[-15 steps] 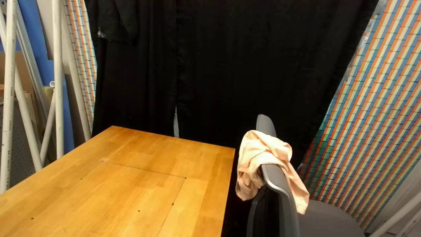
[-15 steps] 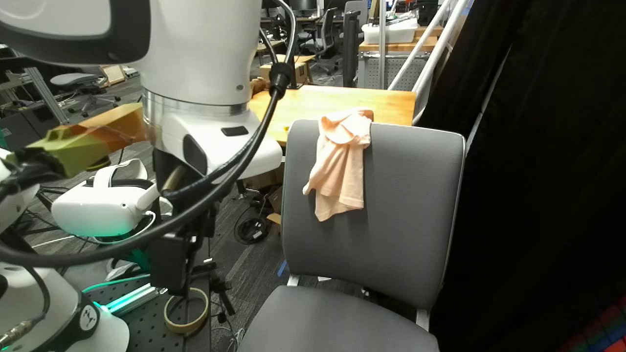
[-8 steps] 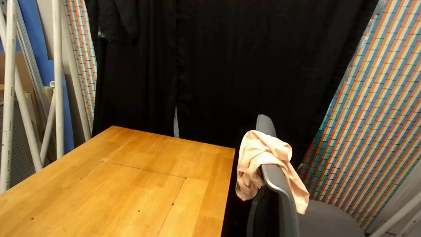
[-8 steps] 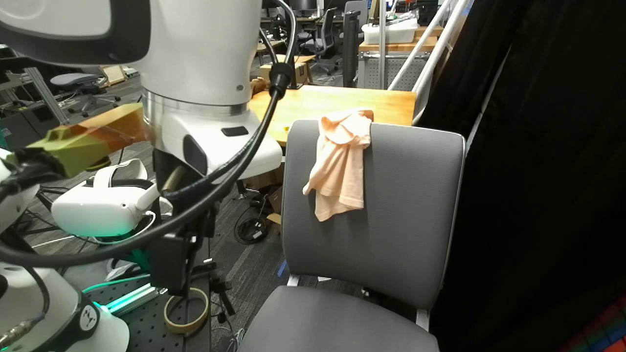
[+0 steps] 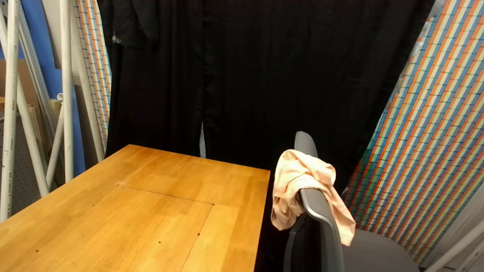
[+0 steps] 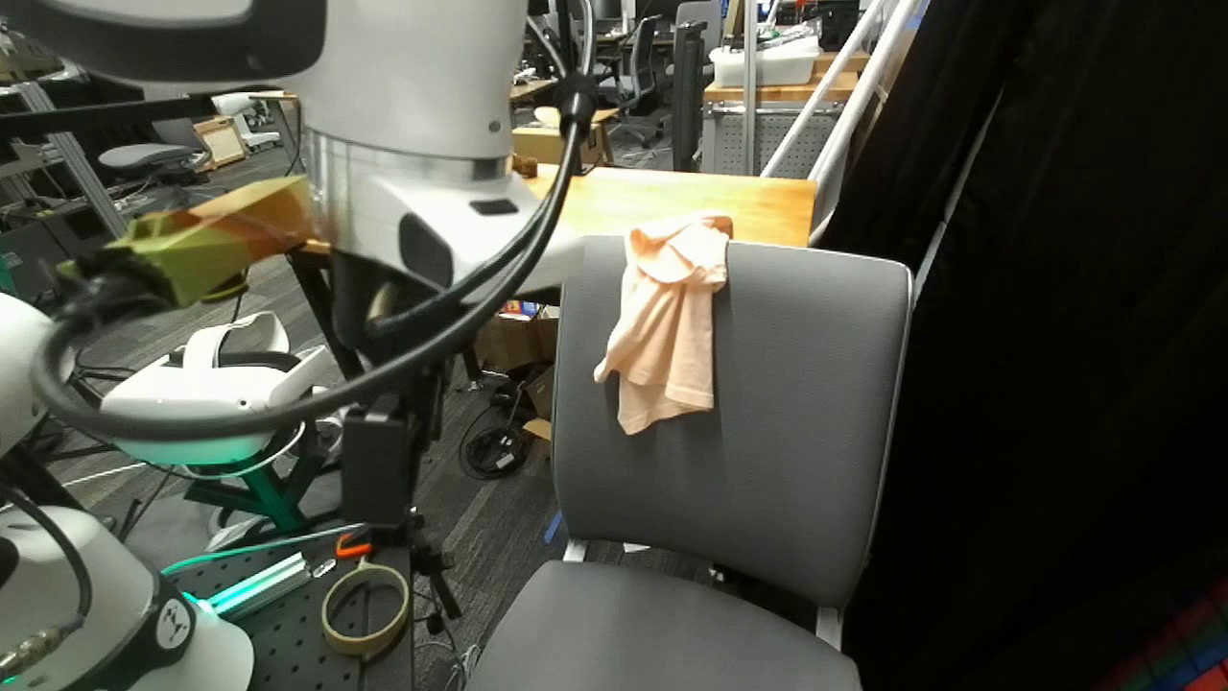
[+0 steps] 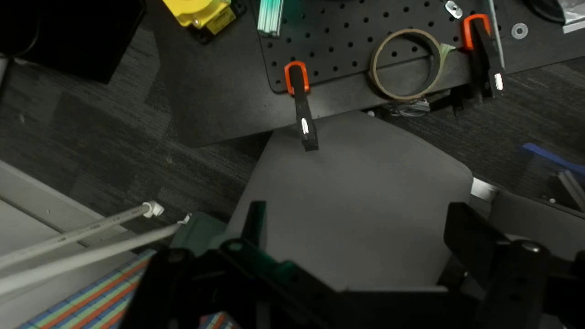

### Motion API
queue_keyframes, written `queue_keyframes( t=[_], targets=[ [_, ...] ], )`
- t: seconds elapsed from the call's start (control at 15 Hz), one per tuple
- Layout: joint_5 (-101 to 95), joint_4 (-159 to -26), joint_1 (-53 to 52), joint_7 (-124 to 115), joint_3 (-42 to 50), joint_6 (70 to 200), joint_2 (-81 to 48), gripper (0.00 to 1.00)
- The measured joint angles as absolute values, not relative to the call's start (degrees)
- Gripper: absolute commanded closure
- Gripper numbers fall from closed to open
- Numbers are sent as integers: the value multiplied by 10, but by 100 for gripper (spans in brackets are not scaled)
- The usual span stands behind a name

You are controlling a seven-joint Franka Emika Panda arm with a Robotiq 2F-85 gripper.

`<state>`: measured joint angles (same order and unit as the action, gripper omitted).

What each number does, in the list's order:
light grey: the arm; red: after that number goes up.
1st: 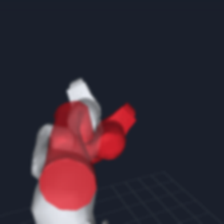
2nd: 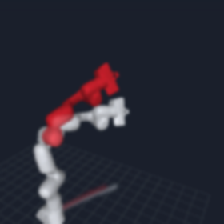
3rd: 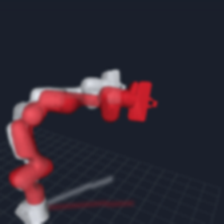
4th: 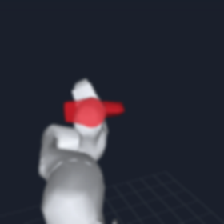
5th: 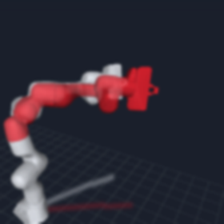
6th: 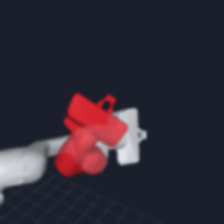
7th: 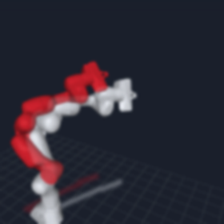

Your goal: Pick up the cloth from the chair's headrest and put it on the table

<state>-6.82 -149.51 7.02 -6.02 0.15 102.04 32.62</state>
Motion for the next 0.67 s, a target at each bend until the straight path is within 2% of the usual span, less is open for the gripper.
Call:
queue_keyframes(
  t=[0.4,0.67],
  targets=[
    [-107,-1435,7,-1,-29,1093,237,0],
    [-141,-1352,-29,41,-60,1092,175,0]
  ],
)
